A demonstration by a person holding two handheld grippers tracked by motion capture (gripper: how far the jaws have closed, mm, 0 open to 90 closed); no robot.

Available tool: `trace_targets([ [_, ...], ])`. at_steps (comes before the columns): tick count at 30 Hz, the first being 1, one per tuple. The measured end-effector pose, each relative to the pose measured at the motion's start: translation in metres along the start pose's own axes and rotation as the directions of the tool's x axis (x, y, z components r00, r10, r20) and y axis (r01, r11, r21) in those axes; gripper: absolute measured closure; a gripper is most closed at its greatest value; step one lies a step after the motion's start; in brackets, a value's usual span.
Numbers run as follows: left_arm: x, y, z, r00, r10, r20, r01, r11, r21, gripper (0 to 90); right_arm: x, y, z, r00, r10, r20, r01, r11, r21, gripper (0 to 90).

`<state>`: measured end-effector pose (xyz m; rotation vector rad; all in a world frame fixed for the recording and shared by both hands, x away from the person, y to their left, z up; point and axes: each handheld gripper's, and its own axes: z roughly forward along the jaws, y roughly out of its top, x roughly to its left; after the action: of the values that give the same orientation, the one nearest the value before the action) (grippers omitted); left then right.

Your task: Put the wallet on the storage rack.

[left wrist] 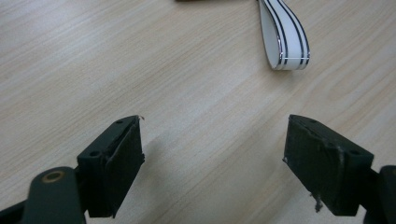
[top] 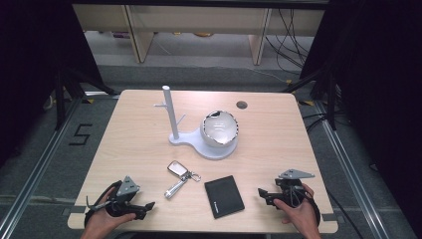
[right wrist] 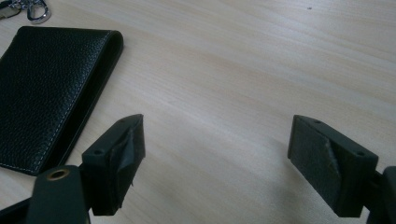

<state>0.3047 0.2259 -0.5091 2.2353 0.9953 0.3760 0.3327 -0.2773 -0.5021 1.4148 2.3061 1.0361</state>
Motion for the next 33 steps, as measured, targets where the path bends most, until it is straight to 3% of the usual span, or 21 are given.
trace_targets([
  [16,-0.006,0.003,-0.005,0.9997,0.003,0.025,-0.002,0.9999,-0.016,23.5,-0.001,0.001,0.0,0.9998,-0.005,-0.019,0.005,1.0,-0.009,20.1],
  [24,-0.019,0.011,-0.013,0.9983,0.027,0.051,-0.024,0.997,-0.074,41.1,-0.003,0.001,0.0,0.9998,-0.021,-0.002,0.021,1.0,-0.008,20.3],
  [26,-0.028,0.015,-0.013,0.9949,0.04,0.092,-0.032,0.9959,-0.085,50.9,-0.003,0.002,-0.001,0.9999,-0.003,-0.011,0.002,1.0,-0.004,20.3],
  [28,-0.03,0.016,-0.013,0.9937,0.06,0.095,-0.053,0.9963,-0.067,53.5,-0.003,0.002,-0.001,0.9998,-0.002,-0.018,0.002,1.0,-0.003,20.3],
  [30,-0.04,0.021,-0.011,0.9875,0.08,0.136,-0.07,0.9945,-0.078,63.1,-0.002,0.003,-0.001,1.0,0.005,-0.008,-0.005,1.0,-0.002,20.4],
  [31,-0.04,0.021,-0.011,0.9875,0.08,0.136,-0.07,0.9945,-0.078,66.8,-0.003,0.002,0.0,0.9998,0.007,-0.019,-0.007,1.0,-0.01,20.5],
  [33,-0.047,0.027,-0.009,0.9824,0.097,0.16,-0.084,0.993,-0.082,69.7,-0.002,0.003,-0.001,0.9999,0.006,-0.013,-0.007,1.0,-0.007,20.5],
])
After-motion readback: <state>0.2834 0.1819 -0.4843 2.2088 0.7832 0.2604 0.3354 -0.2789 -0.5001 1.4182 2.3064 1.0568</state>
